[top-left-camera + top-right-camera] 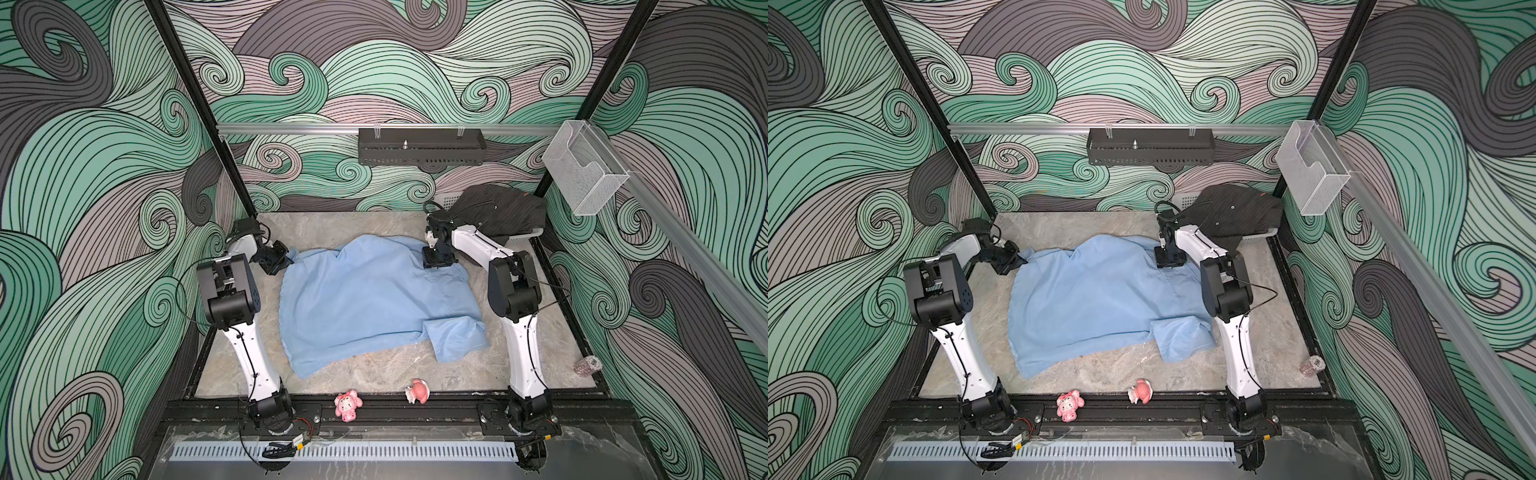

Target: Fold and stack the long sleeve shirts

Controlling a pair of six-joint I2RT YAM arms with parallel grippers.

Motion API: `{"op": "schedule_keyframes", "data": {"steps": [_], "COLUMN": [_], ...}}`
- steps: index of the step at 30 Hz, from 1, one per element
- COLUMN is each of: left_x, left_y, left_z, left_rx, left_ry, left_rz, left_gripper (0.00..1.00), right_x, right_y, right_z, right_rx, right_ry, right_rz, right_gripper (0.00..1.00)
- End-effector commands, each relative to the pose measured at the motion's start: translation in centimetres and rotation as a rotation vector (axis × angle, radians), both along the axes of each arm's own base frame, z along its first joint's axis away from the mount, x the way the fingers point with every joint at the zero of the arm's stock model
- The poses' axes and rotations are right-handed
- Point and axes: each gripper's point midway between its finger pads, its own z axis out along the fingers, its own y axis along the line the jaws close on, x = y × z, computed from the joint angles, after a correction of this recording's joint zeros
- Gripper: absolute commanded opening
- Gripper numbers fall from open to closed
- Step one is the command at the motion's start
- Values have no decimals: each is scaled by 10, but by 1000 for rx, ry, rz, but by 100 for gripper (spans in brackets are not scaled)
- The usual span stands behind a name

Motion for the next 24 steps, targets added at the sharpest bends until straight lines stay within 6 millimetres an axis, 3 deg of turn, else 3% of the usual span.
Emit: {"op": "schedule_keyframes", "data": {"steps": [1,5,10,18,24], "left_x": [-25,-52,-75,-94,-101], "left_y": [52,71,64,20,-22], "left_z": [65,79,62,35,43], "left_rx": [181,250,211,115,136], "left_ry": [-60,-33,88,175,138], "left_rz": [174,235,221,91,-18], "left_gripper": [0,0,0,0,0], "right_x": [-10,-25,-57,-125,-163], "right_y": [-36,-59,-70,-80,-99], "right_z": [1,-4,-10,-1,26], "right_rx": [-82,-145,-172,-219,-253], "right_ry": [24,46,108,155,115], "right_rz": [-104,-158,-171,-128,-112], "right_gripper": [41,27,13,0,0]}}
